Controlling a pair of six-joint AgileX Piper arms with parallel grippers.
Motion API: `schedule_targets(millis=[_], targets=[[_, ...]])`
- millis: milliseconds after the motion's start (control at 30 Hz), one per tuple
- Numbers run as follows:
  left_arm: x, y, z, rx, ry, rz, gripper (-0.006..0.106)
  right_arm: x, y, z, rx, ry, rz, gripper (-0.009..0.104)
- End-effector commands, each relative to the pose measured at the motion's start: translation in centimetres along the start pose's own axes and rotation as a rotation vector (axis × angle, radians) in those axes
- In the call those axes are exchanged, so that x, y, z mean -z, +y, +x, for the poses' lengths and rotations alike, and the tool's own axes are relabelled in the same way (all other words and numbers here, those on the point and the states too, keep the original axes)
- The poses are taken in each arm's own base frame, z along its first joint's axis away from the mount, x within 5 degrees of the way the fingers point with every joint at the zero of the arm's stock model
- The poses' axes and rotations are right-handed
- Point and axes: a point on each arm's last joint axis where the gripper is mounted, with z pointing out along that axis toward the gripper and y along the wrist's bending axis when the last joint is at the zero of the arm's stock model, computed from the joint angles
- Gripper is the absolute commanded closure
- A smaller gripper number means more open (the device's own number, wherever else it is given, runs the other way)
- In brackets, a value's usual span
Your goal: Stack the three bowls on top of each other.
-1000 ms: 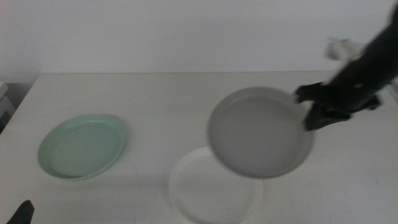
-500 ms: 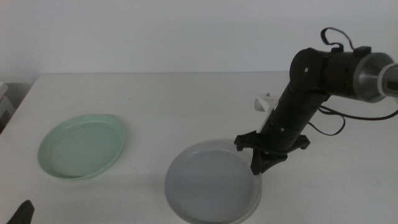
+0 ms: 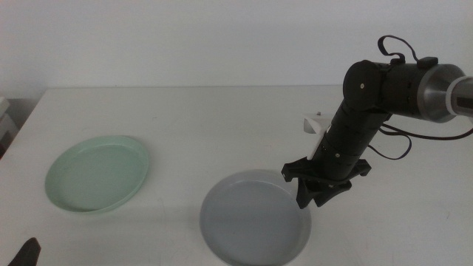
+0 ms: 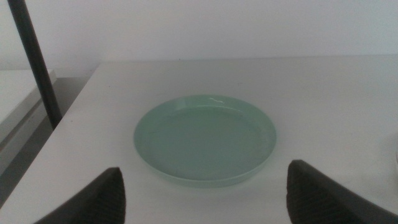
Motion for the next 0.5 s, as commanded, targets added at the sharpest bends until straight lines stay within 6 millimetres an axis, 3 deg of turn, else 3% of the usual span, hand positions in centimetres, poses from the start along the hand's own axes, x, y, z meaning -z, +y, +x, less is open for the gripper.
schedule_targets(millis=[0, 100, 233, 367, 467], targets=[[0.2, -0.1, -0.9, 0.018, -0.092, 0.014, 0.015, 3.4, 1.1, 0.0, 0.024, -0.098, -0.027, 0.056], [0.2, -0.1, -0.9, 0.018, -0.092, 0.014, 0.015, 6.8, 1.4, 0.7, 0.042, -0.185, -0.037, 0.045], [0.2, -0.1, -0.9, 0.018, -0.092, 0.014, 0.015, 13.3, 0.9, 3.0, 0.103, -0.361, -0.041, 0.042], [0.2, -0.1, -0.9, 0.018, -0.092, 0.014, 0.015, 19.7, 1.1, 7.1, 0.246, -0.531, -0.007, 0.045], [0.2, -0.1, -0.9, 0.018, -0.092, 0.014, 0.015, 23.2, 1.6, 11.0, 0.322, -0.668, 0.021, 0.049]])
